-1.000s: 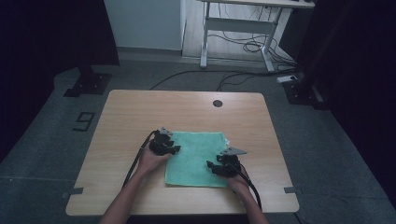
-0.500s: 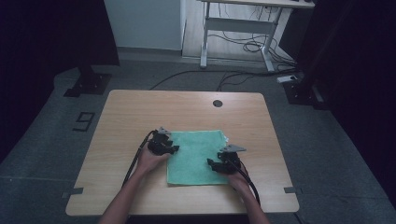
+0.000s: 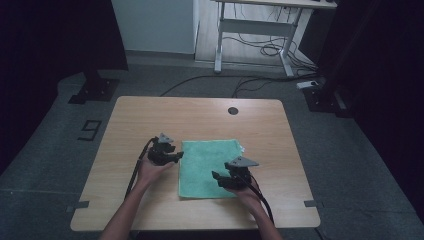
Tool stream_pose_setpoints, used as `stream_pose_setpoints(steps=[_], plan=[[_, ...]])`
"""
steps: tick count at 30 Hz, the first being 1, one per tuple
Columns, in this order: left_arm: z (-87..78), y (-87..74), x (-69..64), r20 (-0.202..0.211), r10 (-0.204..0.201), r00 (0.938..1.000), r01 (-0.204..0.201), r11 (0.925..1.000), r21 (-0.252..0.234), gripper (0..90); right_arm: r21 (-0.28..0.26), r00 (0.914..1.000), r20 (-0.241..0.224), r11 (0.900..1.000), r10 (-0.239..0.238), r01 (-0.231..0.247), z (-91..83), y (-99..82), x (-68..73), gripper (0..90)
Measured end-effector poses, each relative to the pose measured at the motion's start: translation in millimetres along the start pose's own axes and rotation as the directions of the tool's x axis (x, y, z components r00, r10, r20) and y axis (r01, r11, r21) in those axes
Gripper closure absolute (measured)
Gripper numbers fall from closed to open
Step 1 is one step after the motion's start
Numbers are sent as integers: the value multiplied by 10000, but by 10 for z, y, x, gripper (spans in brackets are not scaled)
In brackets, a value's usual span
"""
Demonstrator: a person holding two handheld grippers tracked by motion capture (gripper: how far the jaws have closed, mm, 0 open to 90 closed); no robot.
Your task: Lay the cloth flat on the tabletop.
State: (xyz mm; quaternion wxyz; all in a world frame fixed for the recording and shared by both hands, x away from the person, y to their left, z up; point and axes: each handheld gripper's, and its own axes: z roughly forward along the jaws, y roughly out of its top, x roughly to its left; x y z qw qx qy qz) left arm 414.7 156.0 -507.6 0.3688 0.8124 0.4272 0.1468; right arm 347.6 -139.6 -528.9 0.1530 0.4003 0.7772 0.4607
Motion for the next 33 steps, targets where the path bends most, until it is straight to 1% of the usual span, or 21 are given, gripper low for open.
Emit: stream_pose_setpoints(steps=[5,8,12,14,15,17,20,23,25,28,33], plan=[[-74,5,-3,-97,104,9999,-105,9999,-79,491,-97,9993,-378,9999,-81,77,26,32,138,330],[-99,-2,24,-168,-37,9999,35,9999,-146,481,-125,9976,-664,9997,-210,202,54,57,250,330],[-112,-23,72,-206,-161,9997,159,9998,-116,492,-237,9959,-801,9989,-424,406,90,78,368,335],[-108,-36,90,-333,-175,9993,172,9998,-91,492,-206,9942,-941,9986,-513,496,119,82,421,336],[-104,-40,98,-384,-201,9991,198,9998,-77,493,-202,9937,-970,9983,-555,538,136,82,446,338],[-91,-45,114,-415,-267,9988,264,9996,-87,492,-163,9912,-1179,9981,-606,591,171,82,497,344],[-69,-47,138,-484,-349,9982,341,9993,-174,494,-122,9889,-1310,9976,-699,689,209,80,561,353],[-26,-44,171,-510,-362,9980,359,9993,-55,499,-55,9861,-1465,9969,-783,783,244,74,620,359],[0,-39,193,-528,-399,9978,395,9992,-78,503,-22,9841,-1560,9964,-844,851,266,71,655,364],[46,-21,202,-541,-424,9976,419,9991,-94,503,26,9825,-1629,9958,-898,915,294,68,685,367],[114,11,173,-471,-433,9980,430,9990,-79,495,68,9812,-1688,9953,-937,962,323,64,717,370]])
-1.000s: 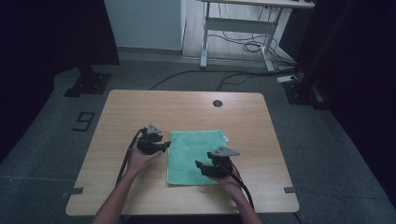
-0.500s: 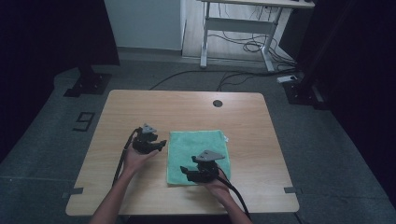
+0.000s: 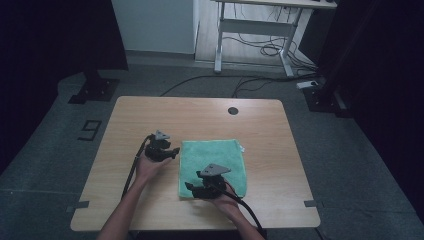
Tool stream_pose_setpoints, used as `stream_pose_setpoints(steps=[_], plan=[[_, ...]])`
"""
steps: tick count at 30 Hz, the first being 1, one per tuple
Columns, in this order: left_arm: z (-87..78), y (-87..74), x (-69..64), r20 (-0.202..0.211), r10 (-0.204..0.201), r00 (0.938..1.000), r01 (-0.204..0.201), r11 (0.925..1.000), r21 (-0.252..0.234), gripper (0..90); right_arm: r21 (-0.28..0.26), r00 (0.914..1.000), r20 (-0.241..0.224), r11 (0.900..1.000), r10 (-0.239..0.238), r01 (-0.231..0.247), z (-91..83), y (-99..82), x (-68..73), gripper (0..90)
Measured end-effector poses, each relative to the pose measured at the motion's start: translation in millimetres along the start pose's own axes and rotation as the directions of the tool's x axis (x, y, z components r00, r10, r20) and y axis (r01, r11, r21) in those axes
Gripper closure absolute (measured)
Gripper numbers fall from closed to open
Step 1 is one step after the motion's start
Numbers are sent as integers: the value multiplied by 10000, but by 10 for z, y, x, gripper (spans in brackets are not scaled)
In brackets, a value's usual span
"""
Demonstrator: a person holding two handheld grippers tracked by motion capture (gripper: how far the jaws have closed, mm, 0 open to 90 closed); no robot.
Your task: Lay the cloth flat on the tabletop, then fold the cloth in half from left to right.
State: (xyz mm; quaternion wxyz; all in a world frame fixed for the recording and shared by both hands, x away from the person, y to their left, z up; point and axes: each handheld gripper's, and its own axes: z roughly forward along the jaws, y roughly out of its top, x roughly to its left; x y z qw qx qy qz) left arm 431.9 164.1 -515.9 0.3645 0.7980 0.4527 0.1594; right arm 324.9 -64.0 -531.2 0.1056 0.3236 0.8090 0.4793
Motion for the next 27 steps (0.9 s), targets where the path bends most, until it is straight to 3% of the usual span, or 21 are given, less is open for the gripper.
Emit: stream_pose_setpoints(steps=[17,27], plan=[[177,58,-22,-19,-126,9999,126,9999,102,490,168,9996,-183,9996,-232,235,97,-2,76,375],[356,197,20,-62,-37,10000,37,9999,96,492,243,9994,-186,9993,-280,284,158,2,72,378]])
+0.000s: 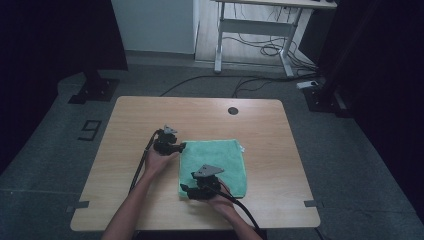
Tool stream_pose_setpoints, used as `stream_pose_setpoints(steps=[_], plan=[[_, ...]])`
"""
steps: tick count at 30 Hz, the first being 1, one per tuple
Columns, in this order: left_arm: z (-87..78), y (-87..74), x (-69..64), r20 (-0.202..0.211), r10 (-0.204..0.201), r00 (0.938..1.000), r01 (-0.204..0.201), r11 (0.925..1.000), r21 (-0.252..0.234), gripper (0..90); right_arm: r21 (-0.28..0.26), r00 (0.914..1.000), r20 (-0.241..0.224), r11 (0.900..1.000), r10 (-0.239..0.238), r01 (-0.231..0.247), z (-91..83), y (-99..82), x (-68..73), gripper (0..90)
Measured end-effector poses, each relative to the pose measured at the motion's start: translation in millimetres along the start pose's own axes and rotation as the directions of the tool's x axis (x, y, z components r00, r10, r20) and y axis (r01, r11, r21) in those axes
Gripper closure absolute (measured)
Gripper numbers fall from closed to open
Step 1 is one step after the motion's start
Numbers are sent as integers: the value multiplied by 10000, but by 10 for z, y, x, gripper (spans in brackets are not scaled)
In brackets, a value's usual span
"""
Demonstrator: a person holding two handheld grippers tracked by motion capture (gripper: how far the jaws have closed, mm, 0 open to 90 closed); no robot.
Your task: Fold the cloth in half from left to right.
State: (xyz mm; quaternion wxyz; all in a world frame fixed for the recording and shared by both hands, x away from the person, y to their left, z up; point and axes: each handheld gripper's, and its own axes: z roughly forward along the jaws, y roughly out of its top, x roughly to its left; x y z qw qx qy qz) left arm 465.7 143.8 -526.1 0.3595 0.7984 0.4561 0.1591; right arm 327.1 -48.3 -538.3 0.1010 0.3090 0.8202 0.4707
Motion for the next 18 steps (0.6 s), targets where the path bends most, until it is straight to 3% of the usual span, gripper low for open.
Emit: stream_pose_setpoints(steps=[11,14,18], plan=[[143,91,72,-122,126,9998,-125,9999,111,493,-70,10000,-5,10000,28,-28,-47,-2,-23,378],[184,118,79,-133,-34,9999,33,9999,-99,491,-71,10000,4,10000,0,0,-47,0,-17,379],[237,101,98,-144,-124,9998,124,9999,21,489,-69,10000,-17,10000,-32,32,-48,-2,-8,379]])
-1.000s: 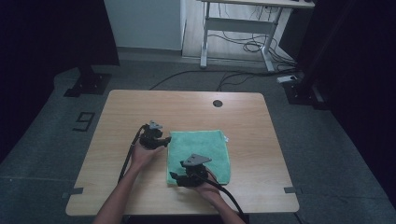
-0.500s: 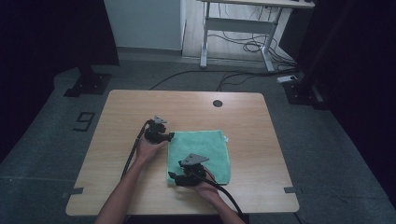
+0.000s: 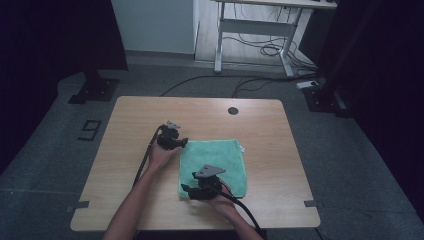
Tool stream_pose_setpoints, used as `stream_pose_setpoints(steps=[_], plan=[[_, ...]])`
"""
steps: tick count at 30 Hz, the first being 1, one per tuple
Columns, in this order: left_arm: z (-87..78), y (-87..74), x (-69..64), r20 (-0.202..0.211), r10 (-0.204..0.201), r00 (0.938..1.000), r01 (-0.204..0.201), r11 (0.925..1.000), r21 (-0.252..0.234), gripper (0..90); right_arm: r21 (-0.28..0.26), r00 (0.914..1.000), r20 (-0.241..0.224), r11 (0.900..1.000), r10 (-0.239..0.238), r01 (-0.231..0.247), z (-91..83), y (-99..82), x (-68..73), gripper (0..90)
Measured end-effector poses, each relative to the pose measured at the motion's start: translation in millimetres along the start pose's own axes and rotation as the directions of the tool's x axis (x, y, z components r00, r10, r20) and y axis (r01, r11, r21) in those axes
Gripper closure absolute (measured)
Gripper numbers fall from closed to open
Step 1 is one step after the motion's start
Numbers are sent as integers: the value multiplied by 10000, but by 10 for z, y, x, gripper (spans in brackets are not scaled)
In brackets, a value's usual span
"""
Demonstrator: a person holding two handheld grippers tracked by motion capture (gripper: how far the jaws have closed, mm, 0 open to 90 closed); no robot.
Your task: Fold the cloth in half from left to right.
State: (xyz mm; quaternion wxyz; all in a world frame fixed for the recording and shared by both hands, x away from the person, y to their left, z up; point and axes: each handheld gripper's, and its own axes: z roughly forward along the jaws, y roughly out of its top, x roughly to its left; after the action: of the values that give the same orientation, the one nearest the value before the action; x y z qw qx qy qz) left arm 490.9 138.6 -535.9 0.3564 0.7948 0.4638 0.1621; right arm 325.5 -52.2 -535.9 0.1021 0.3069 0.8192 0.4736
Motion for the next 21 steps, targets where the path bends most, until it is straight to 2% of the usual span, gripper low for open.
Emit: stream_pose_setpoints(steps=[3,4,13,18,21], plan=[[15,-7,-1,55,-5,10000,5,10000,26,496,-2,10000,6,10000,20,-20,1,-2,-6,379],[28,-13,-13,-138,149,9998,-147,9998,126,503,3,10000,8,10000,29,-29,3,-2,-6,380],[66,-32,-9,-204,136,9997,-132,9997,197,548,0,10000,-26,10000,5,-5,8,1,10,380],[60,-36,-65,-227,429,9988,-423,9988,254,651,-31,10000,12,10000,36,-36,6,1,9,381],[54,-40,-97,-184,411,9990,-406,9988,279,731,-48,10000,8,10000,11,-11,0,2,17,381]])
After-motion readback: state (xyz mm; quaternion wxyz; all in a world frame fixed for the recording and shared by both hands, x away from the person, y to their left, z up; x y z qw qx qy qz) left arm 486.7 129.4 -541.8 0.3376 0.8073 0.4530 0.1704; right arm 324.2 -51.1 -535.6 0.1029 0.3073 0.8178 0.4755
